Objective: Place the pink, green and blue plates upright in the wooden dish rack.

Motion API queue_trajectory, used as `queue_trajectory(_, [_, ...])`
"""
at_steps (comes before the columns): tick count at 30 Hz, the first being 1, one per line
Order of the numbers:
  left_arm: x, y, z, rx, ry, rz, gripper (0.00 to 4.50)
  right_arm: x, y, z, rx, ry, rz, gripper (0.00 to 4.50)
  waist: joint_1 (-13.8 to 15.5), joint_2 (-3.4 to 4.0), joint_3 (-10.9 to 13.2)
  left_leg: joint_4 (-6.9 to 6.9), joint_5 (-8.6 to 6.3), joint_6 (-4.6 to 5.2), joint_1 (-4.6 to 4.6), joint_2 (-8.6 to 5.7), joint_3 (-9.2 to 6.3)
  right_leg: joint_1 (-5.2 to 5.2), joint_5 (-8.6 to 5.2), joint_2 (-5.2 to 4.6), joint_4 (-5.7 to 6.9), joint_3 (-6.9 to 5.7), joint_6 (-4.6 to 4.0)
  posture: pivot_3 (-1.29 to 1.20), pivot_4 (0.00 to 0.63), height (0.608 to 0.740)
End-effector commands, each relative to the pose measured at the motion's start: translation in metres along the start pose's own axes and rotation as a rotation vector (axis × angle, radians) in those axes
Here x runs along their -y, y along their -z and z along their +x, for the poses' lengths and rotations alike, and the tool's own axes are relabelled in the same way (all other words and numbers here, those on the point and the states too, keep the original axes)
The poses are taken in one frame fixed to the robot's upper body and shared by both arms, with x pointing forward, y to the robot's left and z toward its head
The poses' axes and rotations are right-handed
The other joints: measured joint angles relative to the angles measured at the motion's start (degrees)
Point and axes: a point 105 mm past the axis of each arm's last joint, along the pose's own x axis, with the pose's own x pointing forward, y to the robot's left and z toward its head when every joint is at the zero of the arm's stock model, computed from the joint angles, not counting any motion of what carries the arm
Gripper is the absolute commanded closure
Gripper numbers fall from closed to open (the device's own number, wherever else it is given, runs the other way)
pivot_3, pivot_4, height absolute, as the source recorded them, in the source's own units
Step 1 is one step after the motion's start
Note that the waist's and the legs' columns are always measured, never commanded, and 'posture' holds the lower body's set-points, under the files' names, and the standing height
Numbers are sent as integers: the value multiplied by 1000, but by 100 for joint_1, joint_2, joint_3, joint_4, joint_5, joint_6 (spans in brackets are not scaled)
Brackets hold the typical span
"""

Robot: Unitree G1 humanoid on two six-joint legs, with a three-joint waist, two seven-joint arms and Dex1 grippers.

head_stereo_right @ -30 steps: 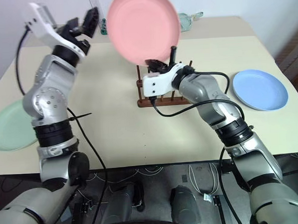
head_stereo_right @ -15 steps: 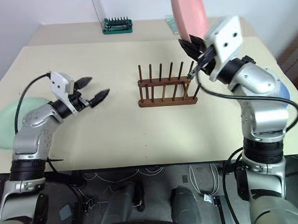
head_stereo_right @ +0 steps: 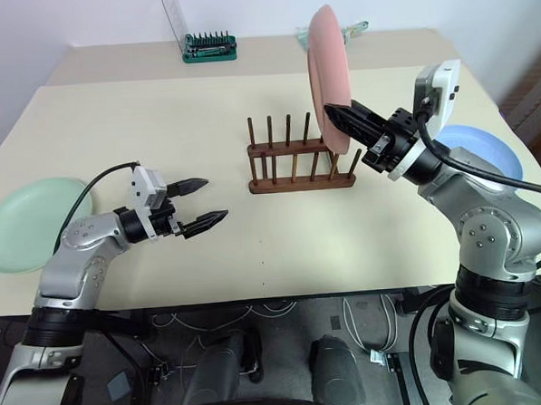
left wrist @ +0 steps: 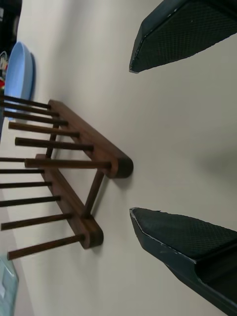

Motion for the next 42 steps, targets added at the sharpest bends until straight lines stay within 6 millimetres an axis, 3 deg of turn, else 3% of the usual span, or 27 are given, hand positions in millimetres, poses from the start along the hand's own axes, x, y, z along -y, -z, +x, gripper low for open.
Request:
queue_trajectory(1, [4,-9,2,15,24,45,31,11,-19,-6,74,17,-9,4500,4,0,0,0,0,0,0,0,0,0,0,0,0,0,0,0,150,737])
queue_trajectory(12, [9,-8,4,10,36,48,31,27,-31,-12,167,41,58,4500,-1,0,0,0,0,1,0,3,7,-5,0,1,2,7,0,0,150,737])
queue_trajectory(26, [18,-13,5,46,95,31,31,38,-11,-16,150,46,174,4500,2,1,0,0,-1,2,0,4,11,-8,0,2,2,10,0,0,150,737])
queue_trajectory(37, [19,-11,8,36,99,36,31,64,15,-18,96,136,289,4500,2,1,0,1,-1,2,0,6,16,-10,0,3,3,15,0,0,150,737])
queue_trajectory(40, [18,-10,8,33,95,36,0,65,16,-18,95,134,291,3492,4,1,1,1,-1,2,0,6,17,-10,0,3,3,15,0,0,150,737])
queue_trajectory(42, [19,-10,8,32,95,35,0,63,16,-18,95,129,285,2547,4,1,1,1,-1,2,0,6,17,-10,0,3,3,16,0,0,150,737])
